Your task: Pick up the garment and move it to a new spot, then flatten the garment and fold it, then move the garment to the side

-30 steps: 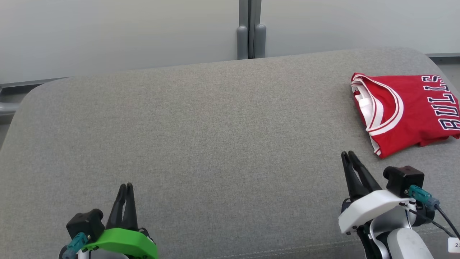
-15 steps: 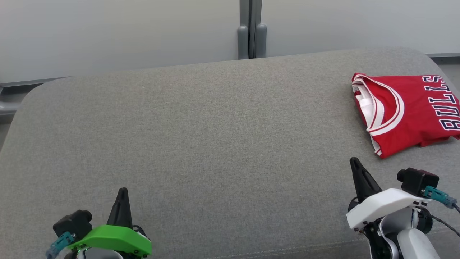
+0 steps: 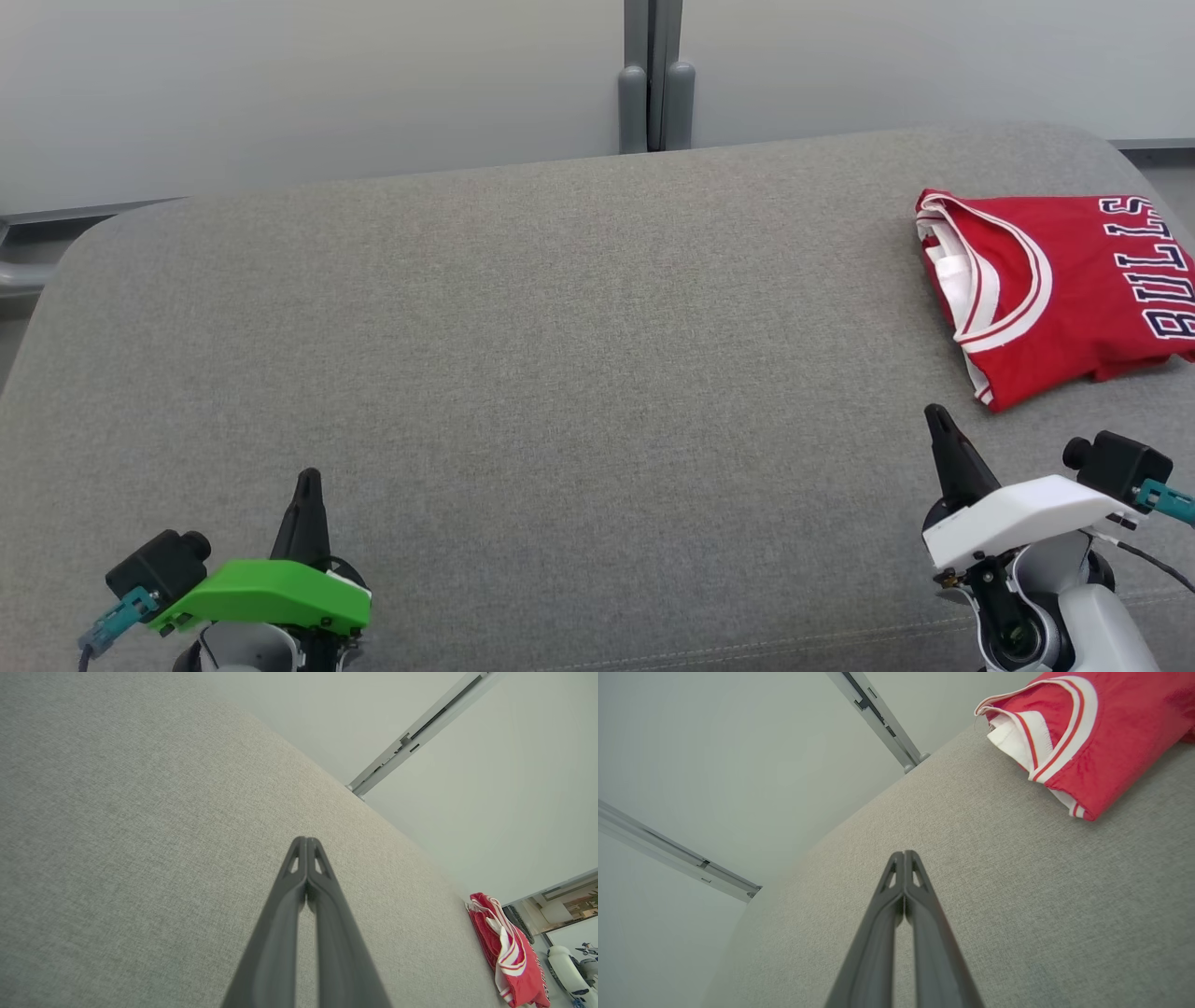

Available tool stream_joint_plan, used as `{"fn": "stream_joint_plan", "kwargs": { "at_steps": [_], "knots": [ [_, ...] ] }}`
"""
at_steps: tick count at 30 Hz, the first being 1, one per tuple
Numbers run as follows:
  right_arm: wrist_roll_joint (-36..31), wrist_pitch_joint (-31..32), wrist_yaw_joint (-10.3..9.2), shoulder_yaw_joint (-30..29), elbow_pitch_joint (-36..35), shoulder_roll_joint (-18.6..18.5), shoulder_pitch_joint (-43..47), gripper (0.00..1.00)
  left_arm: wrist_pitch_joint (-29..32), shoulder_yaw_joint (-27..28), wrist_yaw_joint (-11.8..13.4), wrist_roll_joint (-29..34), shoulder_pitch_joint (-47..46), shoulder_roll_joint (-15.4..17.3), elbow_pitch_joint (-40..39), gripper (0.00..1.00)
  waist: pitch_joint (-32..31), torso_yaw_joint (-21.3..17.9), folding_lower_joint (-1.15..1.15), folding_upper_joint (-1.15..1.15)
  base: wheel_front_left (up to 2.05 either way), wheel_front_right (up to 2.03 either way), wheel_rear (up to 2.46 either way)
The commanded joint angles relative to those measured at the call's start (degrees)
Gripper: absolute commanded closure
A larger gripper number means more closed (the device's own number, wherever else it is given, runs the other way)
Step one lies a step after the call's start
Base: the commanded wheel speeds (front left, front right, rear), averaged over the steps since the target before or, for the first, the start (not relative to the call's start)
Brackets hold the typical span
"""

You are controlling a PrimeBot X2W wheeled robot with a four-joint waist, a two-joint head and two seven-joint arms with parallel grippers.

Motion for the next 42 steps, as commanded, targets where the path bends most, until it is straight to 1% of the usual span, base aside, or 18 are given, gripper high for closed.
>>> {"fn": "stream_joint_plan", "kwargs": {
  "at_steps": [1,21,42],
  "knots": [
    [2.1,0.2,0.00,-0.5,-0.3,-0.2,-1.9,1.00,0.4,1.0,-0.6,-1.6,-2.0,-0.1,-0.3,1.00,0.0,0.0,0.00,0.00,0.00,0.00,0.00],
    [16.2,2.4,0.00,-3.1,2.9,-0.3,-4.0,1.00,3.4,5.1,-3.8,-12.2,-4.1,-2.0,1.3,1.00,0.0,0.2,0.00,0.00,0.00,0.00,0.00],
    [27.7,4.1,0.00,-5.3,5.5,-0.4,-5.6,1.00,5.9,8.5,-6.5,-20.8,-5.9,-3.6,2.6,1.00,0.1,0.4,0.00,0.00,0.00,0.00,0.00]
  ]
}}
